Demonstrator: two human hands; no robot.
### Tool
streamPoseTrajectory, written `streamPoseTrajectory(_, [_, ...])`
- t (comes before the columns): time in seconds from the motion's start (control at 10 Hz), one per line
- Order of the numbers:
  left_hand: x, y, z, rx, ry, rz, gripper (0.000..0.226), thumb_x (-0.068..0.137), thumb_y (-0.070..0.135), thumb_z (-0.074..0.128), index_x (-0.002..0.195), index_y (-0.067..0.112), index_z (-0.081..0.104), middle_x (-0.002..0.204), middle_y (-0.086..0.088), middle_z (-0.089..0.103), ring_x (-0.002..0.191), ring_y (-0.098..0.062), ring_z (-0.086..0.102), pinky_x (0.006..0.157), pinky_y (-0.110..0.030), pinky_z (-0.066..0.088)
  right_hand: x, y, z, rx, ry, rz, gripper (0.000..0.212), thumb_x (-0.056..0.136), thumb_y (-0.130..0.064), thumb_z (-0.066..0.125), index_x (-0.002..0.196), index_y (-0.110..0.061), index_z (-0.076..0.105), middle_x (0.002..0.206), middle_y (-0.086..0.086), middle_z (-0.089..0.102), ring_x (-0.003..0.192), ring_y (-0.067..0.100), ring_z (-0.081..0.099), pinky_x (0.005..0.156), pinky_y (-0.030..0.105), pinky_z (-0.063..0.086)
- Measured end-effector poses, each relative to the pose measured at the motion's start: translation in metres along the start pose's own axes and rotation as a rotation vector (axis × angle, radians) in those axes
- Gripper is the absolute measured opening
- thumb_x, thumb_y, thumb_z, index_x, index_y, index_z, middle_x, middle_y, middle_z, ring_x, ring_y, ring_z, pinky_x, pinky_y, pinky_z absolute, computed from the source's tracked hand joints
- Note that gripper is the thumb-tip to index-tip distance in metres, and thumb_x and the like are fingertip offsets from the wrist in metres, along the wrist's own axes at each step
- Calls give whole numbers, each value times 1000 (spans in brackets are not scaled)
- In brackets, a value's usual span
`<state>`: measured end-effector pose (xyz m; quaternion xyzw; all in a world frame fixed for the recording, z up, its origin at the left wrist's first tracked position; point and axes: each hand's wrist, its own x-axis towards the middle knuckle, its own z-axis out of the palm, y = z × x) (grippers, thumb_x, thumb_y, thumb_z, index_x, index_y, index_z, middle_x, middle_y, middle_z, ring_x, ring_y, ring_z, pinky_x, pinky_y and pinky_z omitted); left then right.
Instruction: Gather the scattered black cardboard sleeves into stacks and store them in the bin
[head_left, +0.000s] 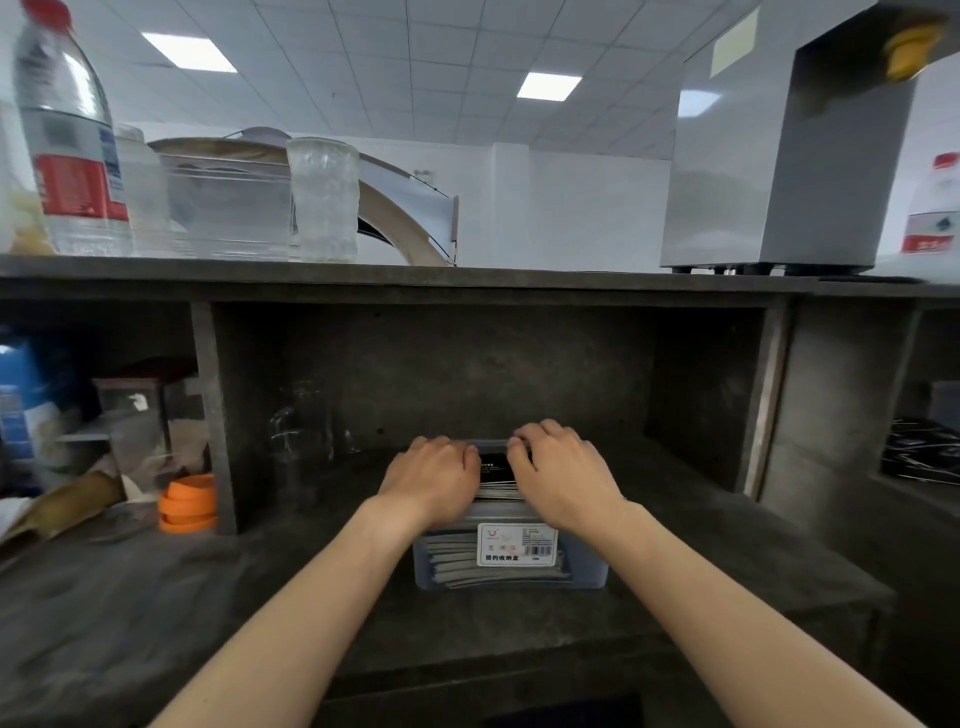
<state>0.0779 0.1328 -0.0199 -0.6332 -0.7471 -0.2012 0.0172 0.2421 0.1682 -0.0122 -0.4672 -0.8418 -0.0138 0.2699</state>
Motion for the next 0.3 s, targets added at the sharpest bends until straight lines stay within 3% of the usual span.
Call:
streamPoseTrajectory(0.1, [0,0,0,2,-1,2,50,107,43,21,127,21,62,127,-7,62,120,-27,52,105,-49,43,-3,-1,-10,35,80,-47,40,106,-37,35,130,-19,62,130,3,61,116,23,58,99,42,48])
streamPoseTrajectory(0.2, [-2,1,1,25,45,16,48,107,41,23,124,22,63,123,-5,64,116,-25,55,102,-48,44,-5,3,-6,-13,49,-52,41,106,-38,34,130,-19,61,130,4,61,116,23,58,98,42,48])
streamPoseTrajectory(0.3, [-2,0,3,7,207,50,40,106,37,28,119,24,64,121,-1,66,112,-21,58,98,-42,45,-3,6,6,3,27,-22,43,107,-40,32,131,-20,60,130,4,60,116,24,58,100,43,48])
